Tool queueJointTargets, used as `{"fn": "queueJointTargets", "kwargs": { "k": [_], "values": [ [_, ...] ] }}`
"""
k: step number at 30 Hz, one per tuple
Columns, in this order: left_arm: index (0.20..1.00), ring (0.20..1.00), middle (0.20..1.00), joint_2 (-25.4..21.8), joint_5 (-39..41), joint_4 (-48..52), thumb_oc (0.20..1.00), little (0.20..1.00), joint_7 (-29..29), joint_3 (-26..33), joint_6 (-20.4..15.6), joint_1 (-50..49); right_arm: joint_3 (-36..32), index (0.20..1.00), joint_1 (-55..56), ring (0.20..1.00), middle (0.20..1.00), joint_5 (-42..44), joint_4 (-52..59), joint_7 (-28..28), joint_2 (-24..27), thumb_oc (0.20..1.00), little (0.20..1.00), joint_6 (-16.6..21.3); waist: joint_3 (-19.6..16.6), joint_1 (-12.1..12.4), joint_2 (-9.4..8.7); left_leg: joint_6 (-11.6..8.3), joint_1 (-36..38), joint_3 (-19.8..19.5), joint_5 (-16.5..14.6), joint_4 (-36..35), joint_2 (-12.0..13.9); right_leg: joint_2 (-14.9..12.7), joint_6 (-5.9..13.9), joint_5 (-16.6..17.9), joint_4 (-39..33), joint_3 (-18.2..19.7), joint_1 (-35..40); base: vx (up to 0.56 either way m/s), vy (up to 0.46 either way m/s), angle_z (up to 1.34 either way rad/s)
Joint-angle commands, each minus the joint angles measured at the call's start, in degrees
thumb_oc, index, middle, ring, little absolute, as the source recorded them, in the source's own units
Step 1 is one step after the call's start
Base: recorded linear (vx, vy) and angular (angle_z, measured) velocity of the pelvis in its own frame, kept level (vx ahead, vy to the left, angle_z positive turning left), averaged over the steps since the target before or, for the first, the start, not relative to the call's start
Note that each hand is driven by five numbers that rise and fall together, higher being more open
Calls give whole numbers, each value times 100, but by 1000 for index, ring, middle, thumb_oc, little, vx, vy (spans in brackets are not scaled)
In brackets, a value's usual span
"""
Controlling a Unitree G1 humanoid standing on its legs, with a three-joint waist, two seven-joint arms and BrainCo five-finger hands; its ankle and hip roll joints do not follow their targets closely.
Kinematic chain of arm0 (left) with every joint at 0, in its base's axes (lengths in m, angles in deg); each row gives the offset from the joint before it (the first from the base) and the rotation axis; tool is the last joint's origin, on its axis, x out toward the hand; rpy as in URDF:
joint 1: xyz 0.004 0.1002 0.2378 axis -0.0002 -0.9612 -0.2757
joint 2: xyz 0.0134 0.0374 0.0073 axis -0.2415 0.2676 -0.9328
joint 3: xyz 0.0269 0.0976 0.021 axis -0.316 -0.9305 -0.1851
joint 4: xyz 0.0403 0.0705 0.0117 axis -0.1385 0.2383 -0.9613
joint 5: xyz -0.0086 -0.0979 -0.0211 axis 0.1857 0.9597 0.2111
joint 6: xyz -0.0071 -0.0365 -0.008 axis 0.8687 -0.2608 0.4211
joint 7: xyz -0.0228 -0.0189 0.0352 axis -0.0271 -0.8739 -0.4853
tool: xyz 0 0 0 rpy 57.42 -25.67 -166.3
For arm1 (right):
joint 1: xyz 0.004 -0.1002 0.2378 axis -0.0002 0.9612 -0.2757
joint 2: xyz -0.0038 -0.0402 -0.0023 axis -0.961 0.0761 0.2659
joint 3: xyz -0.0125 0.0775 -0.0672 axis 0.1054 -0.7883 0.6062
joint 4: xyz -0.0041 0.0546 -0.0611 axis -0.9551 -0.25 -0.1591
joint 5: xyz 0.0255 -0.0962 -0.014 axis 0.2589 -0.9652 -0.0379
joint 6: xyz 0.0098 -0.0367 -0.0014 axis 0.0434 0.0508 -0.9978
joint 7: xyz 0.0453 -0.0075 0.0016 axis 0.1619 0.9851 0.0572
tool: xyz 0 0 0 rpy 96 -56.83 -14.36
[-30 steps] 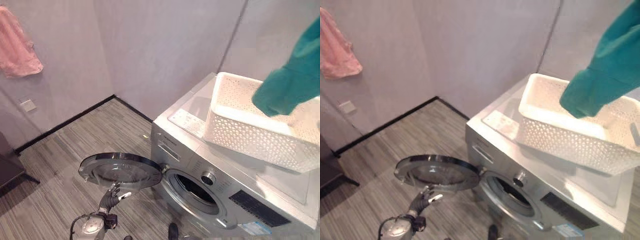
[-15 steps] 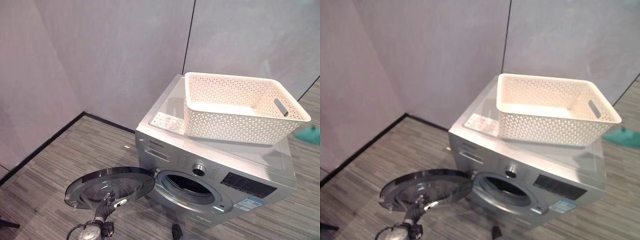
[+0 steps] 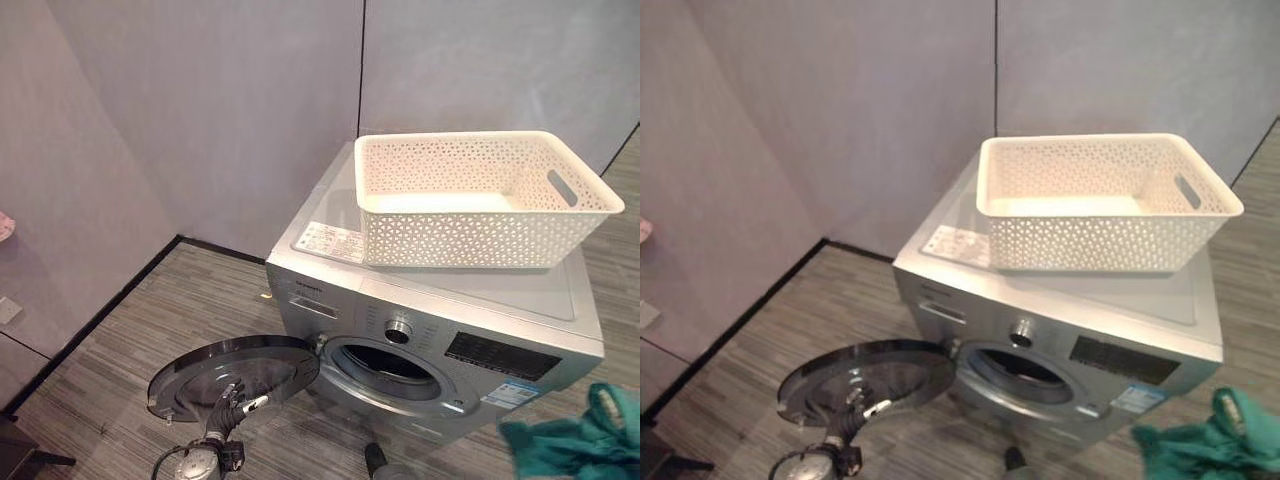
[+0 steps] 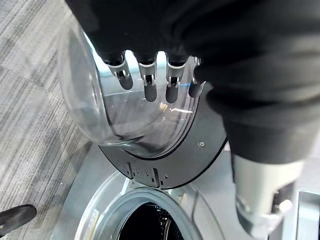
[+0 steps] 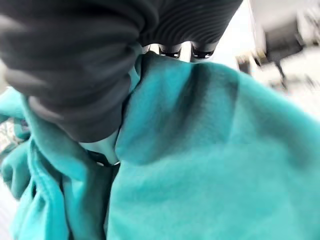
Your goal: Grab the laundry basket,head to the washer,open it,put in the laundry and shut it.
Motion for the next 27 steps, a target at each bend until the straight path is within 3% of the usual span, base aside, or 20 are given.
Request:
{"fn": "queueJointTargets", "kwargs": {
  "k": [1,5,13,19,27],
  "values": [
    [1000,1000,1000,-486,204,278,1000,1000,-96,242,-240,122,-23,200,-451,200,200,893,93,-278,-57,200,200,644,332,138,-440,452,16,-251,-939,494,-93,-680,428,-100,384,-221,-423,-19,18,-12],
    [1000,1000,1000,-514,271,357,1000,1000,-145,175,-274,63,694,200,-656,200,200,1615,-184,-779,-422,200,200,920,473,168,-361,424,-136,-266,-902,572,-173,-784,420,-42,367,-236,-494,-41,13,-1],
    [1000,1000,1000,-471,406,456,1000,1000,-232,-43,-319,279,1404,200,-1465,200,200,3396,-755,-1256,-962,200,200,1357,702,328,-264,472,-728,-153,-982,1071,-396,-1000,502,241,208,-204,-853,-95,34,1],
    [1000,1000,1000,-430,775,738,1000,1000,-398,-518,-478,796,1939,200,-2694,200,200,4486,-933,-1094,-1157,200,200,1634,1306,526,-48,492,-2118,-97,-956,1797,-588,-1417,471,440,422,-178,-1890,-289,41,-3],
    [1000,1000,1000,-155,964,600,1000,1000,-541,-1108,-581,1308,2588,200,-3743,200,200,4843,-1075,-878,-1505,200,200,1868,1645,692,244,408,-2869,-14,-752,1797,-580,-1562,462,555,467,-585,-2603,-111,-21,0]
  ]
}}
